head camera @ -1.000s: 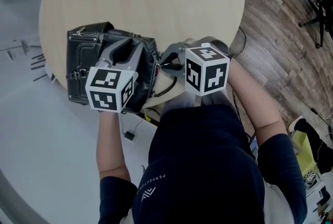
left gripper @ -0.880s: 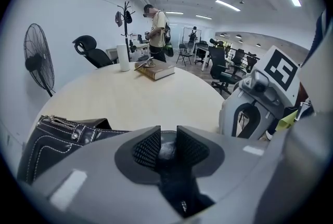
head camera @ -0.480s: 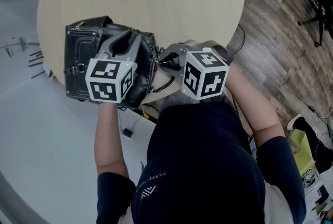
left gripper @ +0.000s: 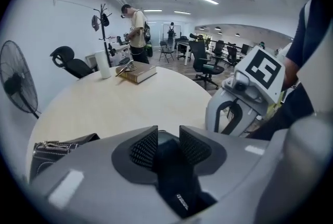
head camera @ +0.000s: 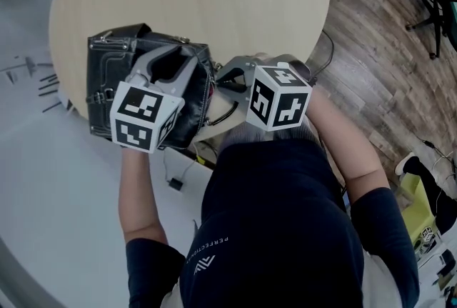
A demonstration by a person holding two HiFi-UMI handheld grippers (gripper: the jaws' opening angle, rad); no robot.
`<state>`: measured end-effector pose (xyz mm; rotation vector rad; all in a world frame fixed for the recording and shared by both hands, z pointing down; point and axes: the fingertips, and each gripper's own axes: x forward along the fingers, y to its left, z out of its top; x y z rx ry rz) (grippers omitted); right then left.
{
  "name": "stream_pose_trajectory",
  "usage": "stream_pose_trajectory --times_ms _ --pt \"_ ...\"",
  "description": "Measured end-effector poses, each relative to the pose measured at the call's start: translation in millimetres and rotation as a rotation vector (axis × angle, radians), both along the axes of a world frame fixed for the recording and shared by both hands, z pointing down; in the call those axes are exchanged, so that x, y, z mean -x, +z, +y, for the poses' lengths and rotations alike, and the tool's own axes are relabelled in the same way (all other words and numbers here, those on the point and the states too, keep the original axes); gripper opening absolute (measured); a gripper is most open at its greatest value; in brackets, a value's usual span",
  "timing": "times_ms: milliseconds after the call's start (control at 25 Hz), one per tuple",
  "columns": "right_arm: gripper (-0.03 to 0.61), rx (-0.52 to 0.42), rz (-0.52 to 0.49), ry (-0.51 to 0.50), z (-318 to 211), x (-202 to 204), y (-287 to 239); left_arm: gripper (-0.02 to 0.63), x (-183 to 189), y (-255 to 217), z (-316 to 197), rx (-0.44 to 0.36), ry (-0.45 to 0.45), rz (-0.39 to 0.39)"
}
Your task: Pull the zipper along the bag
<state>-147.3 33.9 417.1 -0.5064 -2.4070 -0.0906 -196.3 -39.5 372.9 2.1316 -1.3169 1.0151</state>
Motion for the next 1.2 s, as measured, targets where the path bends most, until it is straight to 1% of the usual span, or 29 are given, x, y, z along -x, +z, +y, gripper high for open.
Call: stream_pose_trajectory --times_ms 80,240,400,640,800,1000,1200 --pt "0.014 0.011 -0.004 0.024 -1.6 -0.1 -0.6 0.156 -11.0 0.8 5.4 0.012 0.081 -0.023" --pt "0.012 0.029 -0.009 0.077 -3.7 1.8 -0.2 0.166 -16.4 8.2 14.8 0.047 0.235 -0.111" --pt "0.014 0.046 -0.014 0.117 -4.2 3.9 1.1 0.172 -13.1 9.2 17.3 0.092 0.328 -0.140" --pt "0.014 0.045 -0.014 0.126 -4.0 3.6 2.0 0.218 -7.7 10.8 14.3 0.159 0.480 -0.219" --pt "0.013 0.043 -0.009 0.120 -3.3 4.9 3.6 0.222 -5.9 14.8 9.4 0.222 0.600 -0.225" --pt "0.014 0.049 -0.011 0.122 -2.5 5.6 4.7 0.227 -4.8 16.2 10.0 0.309 0.728 -0.237" --pt "0.014 0.062 -0.019 0.147 -3.9 5.8 4.8 0.218 -4.6 12.6 10.3 0.376 0.816 -0.249"
